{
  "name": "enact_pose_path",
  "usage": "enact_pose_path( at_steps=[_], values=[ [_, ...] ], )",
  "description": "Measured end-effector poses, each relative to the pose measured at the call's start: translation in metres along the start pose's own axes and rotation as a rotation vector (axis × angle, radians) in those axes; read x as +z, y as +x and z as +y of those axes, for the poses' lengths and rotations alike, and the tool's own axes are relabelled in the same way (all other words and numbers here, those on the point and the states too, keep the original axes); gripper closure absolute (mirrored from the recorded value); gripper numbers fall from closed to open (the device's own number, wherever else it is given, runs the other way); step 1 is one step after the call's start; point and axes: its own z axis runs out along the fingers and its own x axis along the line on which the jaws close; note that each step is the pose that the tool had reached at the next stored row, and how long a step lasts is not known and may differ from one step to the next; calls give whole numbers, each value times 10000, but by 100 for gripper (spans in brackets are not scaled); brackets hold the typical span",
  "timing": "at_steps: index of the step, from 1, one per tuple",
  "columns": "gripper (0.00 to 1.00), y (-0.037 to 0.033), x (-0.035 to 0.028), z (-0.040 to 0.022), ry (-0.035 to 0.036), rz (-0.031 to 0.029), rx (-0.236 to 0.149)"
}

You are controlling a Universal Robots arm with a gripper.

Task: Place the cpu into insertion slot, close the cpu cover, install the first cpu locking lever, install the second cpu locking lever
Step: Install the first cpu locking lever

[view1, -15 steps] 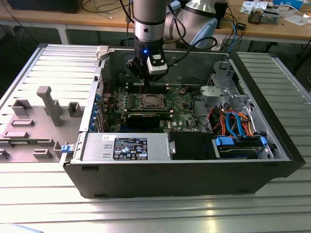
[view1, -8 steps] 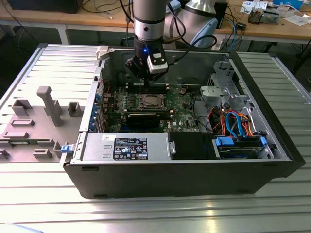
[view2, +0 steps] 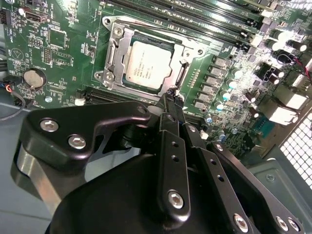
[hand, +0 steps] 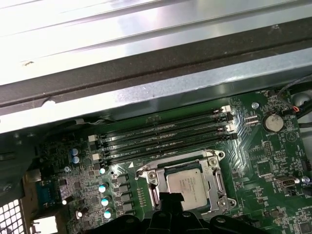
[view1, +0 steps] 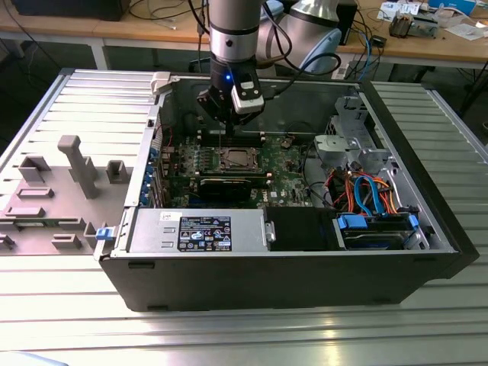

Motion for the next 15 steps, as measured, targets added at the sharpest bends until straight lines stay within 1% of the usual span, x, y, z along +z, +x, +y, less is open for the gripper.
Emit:
enact_pose_path(
  at_steps=[6, 8, 11, 14, 15],
  values=[
    [89, 0, -12, 0, 0, 0, 0],
    [89, 1, -14, 0, 1, 2, -86],
    [89, 2, -15, 0, 2, 14, -465],
    [89, 2, -15, 0, 3, 28, -988],
    [89, 6, -14, -1, 1, 31, -1093]
  ],
)
